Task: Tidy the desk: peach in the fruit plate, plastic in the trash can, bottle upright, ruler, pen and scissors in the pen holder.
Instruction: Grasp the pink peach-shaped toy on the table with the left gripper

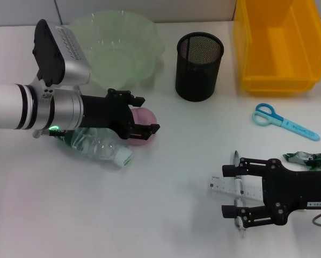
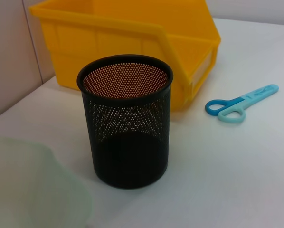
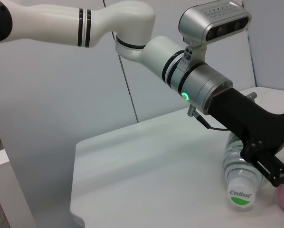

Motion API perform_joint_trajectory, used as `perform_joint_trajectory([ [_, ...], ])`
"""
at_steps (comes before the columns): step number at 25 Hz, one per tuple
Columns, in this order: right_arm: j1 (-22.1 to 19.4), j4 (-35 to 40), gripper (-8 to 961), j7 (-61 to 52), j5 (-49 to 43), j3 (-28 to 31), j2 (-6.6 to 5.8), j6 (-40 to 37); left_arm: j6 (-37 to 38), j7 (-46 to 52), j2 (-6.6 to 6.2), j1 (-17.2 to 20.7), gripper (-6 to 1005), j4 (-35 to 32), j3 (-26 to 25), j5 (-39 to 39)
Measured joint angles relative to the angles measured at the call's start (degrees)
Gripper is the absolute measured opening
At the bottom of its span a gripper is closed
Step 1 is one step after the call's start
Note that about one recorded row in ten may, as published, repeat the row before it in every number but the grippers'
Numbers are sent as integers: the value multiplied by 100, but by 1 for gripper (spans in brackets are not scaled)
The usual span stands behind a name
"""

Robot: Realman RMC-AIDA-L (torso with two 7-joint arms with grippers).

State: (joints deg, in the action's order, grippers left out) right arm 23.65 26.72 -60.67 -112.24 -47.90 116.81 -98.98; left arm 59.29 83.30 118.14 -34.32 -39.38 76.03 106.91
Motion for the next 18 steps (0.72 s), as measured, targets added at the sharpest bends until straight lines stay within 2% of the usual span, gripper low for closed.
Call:
perform_joint_trajectory([
  [12,-10,0,835,-11,0,0,0,2,-12,11,25,-24,749,-84,12,385],
  [18,-10,0,835,-14,0,0,0,2,-14,11,25,-17,575,-161,33,400],
])
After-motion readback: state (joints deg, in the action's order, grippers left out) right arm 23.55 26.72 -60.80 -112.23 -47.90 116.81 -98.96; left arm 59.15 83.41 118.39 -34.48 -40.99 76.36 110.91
